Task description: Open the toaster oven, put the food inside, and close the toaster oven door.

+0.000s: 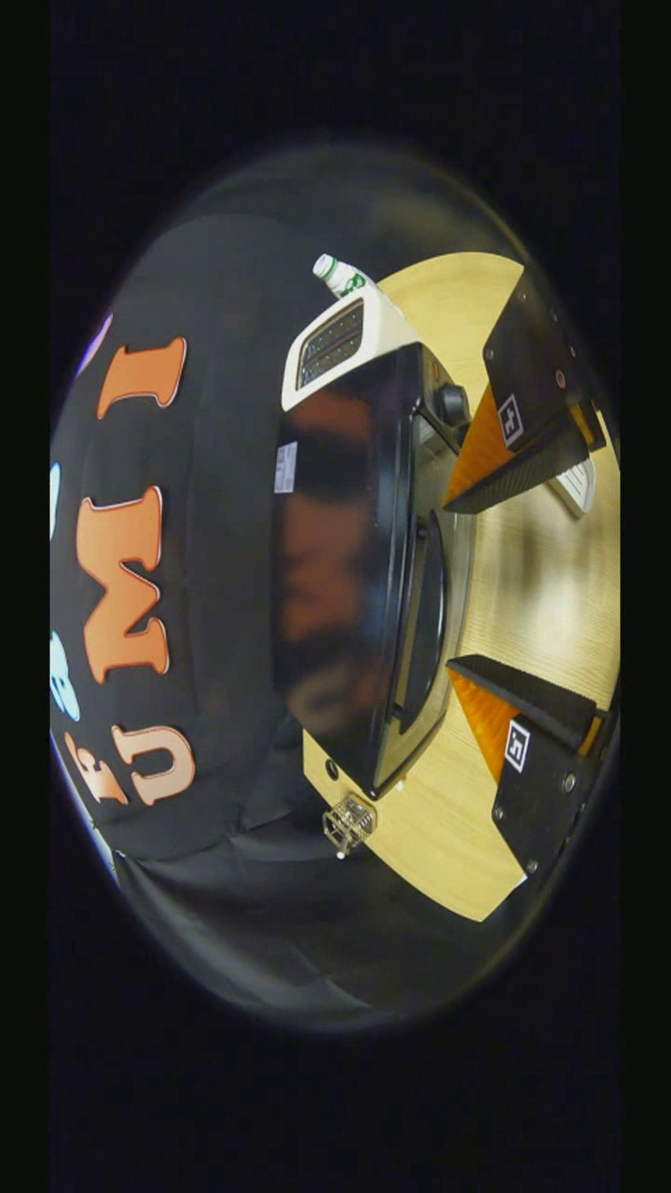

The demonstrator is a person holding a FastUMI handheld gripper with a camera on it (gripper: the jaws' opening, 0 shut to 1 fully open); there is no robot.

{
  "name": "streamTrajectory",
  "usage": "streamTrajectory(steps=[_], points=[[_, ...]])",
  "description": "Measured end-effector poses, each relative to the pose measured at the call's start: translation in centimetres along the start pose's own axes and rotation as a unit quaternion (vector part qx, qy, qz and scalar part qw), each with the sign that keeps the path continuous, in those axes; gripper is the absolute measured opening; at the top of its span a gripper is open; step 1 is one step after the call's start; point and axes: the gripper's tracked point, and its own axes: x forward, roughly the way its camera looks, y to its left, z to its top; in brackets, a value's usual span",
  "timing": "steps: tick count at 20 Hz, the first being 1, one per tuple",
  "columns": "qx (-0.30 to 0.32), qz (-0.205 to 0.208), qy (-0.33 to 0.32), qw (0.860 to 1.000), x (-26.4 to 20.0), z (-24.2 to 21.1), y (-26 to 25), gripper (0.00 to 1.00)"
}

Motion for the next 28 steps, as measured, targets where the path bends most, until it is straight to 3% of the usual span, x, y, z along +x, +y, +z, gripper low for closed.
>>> streamTrajectory(steps=[4,8,16,20,28], points=[[0.019,-0.005,-0.064,0.998,-3.7,4.1,-1.6,0.90],[0.010,-0.024,-0.167,0.986,-9.0,10.5,-4.6,0.90],[-0.028,-0.079,-0.358,0.930,-21.6,21.7,-9.8,0.90],[-0.024,-0.070,-0.409,0.910,-25.6,24.5,-10.1,0.91],[-0.037,-0.067,-0.442,0.894,-28.9,25.5,-10.4,0.97]])
